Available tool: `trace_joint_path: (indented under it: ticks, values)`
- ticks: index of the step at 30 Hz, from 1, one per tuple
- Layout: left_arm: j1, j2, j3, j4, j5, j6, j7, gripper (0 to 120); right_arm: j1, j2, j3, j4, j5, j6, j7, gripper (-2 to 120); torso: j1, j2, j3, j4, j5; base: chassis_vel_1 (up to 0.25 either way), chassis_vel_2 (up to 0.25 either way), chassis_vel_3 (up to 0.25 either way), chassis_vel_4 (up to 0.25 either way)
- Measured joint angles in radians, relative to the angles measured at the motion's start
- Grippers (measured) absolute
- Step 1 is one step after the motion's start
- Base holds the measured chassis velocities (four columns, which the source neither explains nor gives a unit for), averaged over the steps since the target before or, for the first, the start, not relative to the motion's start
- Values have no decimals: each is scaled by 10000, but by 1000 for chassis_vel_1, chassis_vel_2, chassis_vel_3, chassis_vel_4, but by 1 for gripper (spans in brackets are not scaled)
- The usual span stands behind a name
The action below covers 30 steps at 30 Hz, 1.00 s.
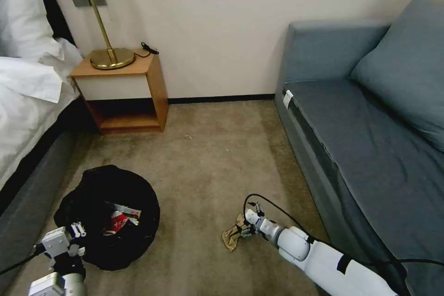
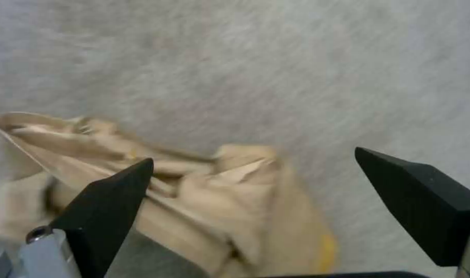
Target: Pick up the trash bin, then pick up the garbage on the floor and place it into the trash bin.
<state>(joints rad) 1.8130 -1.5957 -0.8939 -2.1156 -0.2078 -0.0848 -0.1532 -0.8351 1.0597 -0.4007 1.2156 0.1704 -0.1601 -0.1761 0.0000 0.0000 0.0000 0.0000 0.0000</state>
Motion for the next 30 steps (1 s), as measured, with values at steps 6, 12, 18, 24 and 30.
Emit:
trace_joint_path:
  ticks: [6, 12, 18, 24, 30]
  values:
    - [41, -2, -41, 0, -1, -81, 0, 7, -11, 45, 451, -65, 569, -663, -1477, 100, 0, 0, 0, 0, 0, 0, 0, 0, 0]
    - [38, 1, -62, 0, -28, -131, 0, 7, 88, 102, 528, -209, 829, -918, -1789, 88, 0, 0, 0, 0, 1, 0, 0, 0, 0]
    - [29, 0, -67, 12, -47, -147, -1, 7, 101, 124, 533, -254, 898, -954, -1894, 65, 0, 0, 0, 0, 0, 0, 0, 0, 0]
    - [25, 10, -88, 16, -62, -151, -5, 7, 131, 160, 540, -402, 876, -912, -1922, 44, 0, 0, 0, 0, 0, 0, 0, 0, 0]
    - [24, 16, -100, 13, -69, -152, -7, 7, 143, 197, 570, -461, 868, -818, -1920, 22, 0, 0, 0, 0, 0, 0, 0, 0, 0]
